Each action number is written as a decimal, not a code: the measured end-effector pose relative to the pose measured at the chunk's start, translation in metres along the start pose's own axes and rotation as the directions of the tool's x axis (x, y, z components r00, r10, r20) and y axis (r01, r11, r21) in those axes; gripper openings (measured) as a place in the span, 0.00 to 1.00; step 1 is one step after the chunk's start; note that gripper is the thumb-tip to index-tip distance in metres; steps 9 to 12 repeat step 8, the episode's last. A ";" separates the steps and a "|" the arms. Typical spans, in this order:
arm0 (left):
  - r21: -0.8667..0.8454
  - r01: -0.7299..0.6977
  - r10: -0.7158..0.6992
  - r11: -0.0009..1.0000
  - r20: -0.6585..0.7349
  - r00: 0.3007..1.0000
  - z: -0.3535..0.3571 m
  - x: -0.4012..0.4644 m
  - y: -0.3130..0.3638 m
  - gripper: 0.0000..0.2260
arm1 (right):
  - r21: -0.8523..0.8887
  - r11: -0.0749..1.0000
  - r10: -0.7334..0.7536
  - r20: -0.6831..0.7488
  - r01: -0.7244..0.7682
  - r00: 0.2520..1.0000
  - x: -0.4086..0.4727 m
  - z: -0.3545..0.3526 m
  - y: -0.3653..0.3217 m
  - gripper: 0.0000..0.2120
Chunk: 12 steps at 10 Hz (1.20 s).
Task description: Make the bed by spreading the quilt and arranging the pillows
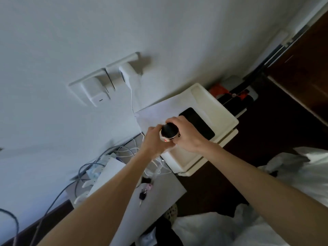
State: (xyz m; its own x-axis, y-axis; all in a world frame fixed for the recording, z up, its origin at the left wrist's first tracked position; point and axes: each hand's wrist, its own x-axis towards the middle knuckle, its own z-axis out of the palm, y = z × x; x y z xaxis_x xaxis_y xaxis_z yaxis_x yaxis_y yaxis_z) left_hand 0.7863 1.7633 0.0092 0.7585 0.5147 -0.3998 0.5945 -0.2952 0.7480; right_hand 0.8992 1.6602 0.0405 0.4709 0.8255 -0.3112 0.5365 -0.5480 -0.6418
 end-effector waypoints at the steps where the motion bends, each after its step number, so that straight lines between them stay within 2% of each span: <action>1: 0.025 0.051 -0.050 0.998 -0.023 0.998 0.015 0.017 -0.010 0.28 | -0.031 0.999 -0.016 0.031 0.017 0.999 0.016 0.013 0.019 0.29; 2: 0.016 0.091 -0.090 0.996 -0.044 0.995 0.027 0.031 -0.018 0.31 | -0.069 0.997 -0.041 0.047 0.044 0.998 0.028 0.022 0.034 0.31; 3: 0.033 0.106 -0.104 0.994 -0.060 0.993 0.033 0.039 -0.019 0.27 | -0.071 0.997 -0.039 0.046 0.042 0.998 0.034 0.020 0.040 0.32; 6: 0.017 0.135 -0.134 0.991 -0.059 0.989 0.039 0.049 -0.016 0.25 | -0.107 0.993 -0.042 0.093 0.052 0.995 0.043 0.014 0.046 0.34; 7: 0.027 0.175 -0.175 0.984 -0.020 0.984 0.035 0.049 -0.010 0.31 | -0.129 0.990 -0.044 0.098 0.057 0.994 0.039 0.012 0.043 0.38; 8: -0.039 0.215 -0.214 0.976 0.033 0.976 0.034 0.040 -0.012 0.40 | -0.124 0.991 -0.036 0.047 0.042 0.998 0.028 0.009 0.041 0.41; 12: -0.039 0.215 -0.214 0.976 0.033 0.976 0.034 0.040 -0.012 0.40 | -0.124 0.991 -0.036 0.047 0.042 0.998 0.028 0.009 0.041 0.41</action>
